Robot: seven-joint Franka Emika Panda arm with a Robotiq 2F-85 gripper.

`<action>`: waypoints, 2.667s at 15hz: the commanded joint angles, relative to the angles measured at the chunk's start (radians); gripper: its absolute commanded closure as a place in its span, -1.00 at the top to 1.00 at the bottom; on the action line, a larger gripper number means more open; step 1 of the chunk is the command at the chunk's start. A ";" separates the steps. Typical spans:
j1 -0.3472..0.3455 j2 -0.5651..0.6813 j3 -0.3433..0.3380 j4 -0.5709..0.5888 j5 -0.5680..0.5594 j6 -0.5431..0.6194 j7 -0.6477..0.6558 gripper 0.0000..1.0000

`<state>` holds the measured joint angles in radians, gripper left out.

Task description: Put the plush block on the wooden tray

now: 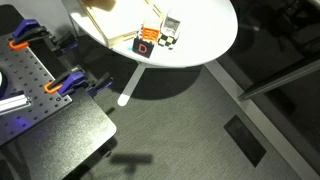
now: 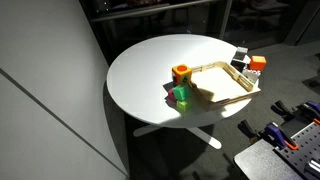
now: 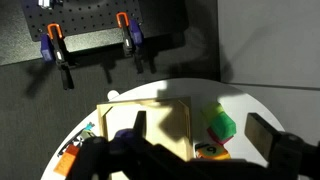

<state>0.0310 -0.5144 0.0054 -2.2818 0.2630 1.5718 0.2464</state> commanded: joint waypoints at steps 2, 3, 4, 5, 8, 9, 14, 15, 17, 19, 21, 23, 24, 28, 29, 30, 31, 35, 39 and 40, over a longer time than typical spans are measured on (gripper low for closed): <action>-0.022 0.000 0.017 0.003 0.007 -0.005 -0.008 1.00; -0.022 0.000 0.017 0.004 0.007 -0.005 -0.008 1.00; -0.022 0.000 0.017 0.004 0.007 -0.005 -0.008 1.00; -0.022 0.000 0.017 0.004 0.007 -0.005 -0.008 1.00; -0.025 0.006 0.017 0.006 0.000 0.004 -0.006 1.00; -0.030 0.015 0.017 0.010 -0.008 0.014 -0.008 1.00; -0.057 0.092 0.023 0.050 -0.025 0.090 0.012 1.00; -0.059 0.112 0.024 0.060 -0.030 0.109 0.013 1.00; -0.061 0.155 0.029 0.084 -0.051 0.153 0.015 1.00; -0.057 0.199 0.033 0.115 -0.078 0.184 0.014 1.00; -0.052 0.245 0.037 0.150 -0.114 0.207 0.005 1.00; -0.046 0.286 0.041 0.186 -0.155 0.220 -0.013 1.00; -0.042 0.305 0.043 0.203 -0.176 0.226 -0.028 1.00; -0.027 0.356 0.044 0.245 -0.247 0.248 -0.103 1.00; -0.024 0.362 0.043 0.246 -0.259 0.260 -0.114 1.00; -0.022 0.366 0.042 0.242 -0.274 0.277 -0.124 1.00; -0.021 0.368 0.041 0.237 -0.284 0.292 -0.131 1.00; -0.019 0.367 0.039 0.217 -0.277 0.298 -0.109 1.00; -0.019 0.367 0.039 0.217 -0.277 0.299 -0.111 1.00; -0.019 0.367 0.039 0.217 -0.277 0.299 -0.111 1.00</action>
<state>0.0075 -0.1474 0.0486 -2.0659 -0.0136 1.8725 0.1355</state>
